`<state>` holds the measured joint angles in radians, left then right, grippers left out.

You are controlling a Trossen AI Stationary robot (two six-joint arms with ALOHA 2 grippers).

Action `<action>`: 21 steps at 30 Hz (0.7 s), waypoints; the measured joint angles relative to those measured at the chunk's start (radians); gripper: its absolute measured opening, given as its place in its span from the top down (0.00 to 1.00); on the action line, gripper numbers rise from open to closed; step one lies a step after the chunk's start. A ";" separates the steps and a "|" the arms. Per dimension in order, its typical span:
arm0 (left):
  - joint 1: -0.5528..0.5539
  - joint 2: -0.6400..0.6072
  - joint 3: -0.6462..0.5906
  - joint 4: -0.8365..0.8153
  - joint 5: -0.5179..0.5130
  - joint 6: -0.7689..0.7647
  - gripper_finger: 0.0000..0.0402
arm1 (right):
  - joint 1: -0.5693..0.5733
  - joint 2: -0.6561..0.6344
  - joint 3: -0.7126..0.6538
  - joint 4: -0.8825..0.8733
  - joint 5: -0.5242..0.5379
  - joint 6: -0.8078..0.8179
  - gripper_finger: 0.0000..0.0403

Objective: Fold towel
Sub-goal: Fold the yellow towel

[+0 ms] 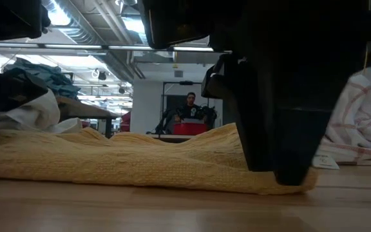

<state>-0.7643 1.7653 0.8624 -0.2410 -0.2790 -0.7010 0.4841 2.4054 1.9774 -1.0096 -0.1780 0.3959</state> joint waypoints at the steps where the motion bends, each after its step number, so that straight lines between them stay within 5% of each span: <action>1: 0.000 0.000 0.000 -0.002 0.000 -0.003 0.73 | -0.001 0.001 0.000 0.001 -0.008 0.000 0.74; 6: 0.000 -0.009 0.000 0.003 0.005 -0.017 0.95 | -0.001 0.004 0.023 -0.012 -0.022 -0.003 0.97; 21: -0.002 -0.199 -0.004 -0.015 0.139 -0.063 0.99 | 0.005 0.015 0.230 -0.190 -0.051 0.011 0.99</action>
<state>-0.7662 1.5663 0.8583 -0.2560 -0.1398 -0.7638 0.4888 2.4199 2.2074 -1.1999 -0.2292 0.4067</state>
